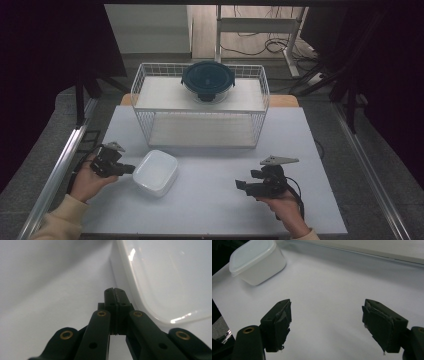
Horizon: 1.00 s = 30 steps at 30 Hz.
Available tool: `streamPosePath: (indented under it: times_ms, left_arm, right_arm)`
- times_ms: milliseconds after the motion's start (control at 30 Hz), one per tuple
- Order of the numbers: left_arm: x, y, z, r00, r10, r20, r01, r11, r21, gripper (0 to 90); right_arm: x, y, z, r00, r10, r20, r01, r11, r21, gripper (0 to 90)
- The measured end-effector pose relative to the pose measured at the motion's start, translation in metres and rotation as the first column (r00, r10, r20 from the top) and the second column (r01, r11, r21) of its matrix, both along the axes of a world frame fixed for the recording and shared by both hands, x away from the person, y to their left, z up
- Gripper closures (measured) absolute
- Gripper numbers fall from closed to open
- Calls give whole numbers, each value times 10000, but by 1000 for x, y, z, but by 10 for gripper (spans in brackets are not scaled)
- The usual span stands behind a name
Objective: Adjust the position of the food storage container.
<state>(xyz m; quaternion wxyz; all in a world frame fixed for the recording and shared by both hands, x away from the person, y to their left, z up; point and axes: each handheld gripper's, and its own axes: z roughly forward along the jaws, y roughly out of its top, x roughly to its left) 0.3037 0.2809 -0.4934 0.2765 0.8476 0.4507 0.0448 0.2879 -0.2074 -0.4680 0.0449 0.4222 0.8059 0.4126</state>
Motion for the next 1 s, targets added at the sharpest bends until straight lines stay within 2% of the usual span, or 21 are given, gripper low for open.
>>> streamPosePath:
  times_ms: [233, 467, 833, 1000]
  left_arm:
    - [-6, -7, -1, 9995, -314, -83, 312, 9993, -228, 900]
    - [-11, -26, -2, 9969, -790, -39, 789, 9965, -263, 900]
    - [-13, -55, -1, 9888, -1492, -27, 1488, 9874, -530, 900]
    - [-14, -66, -1, 9862, -1654, -2, 1651, 9843, -621, 900]
  right_arm:
    - [0, 0, 1, 10000, -19, 28, 19, 10000, 22, 229]
    - [0, -1, 1, 10000, 25, 18, -25, 10000, 42, 229]
    - [0, -2, 1, 10000, 22, -11, -22, 10000, 57, 229]
    - [0, -2, 1, 10000, 36, 12, -36, 10000, 58, 229]
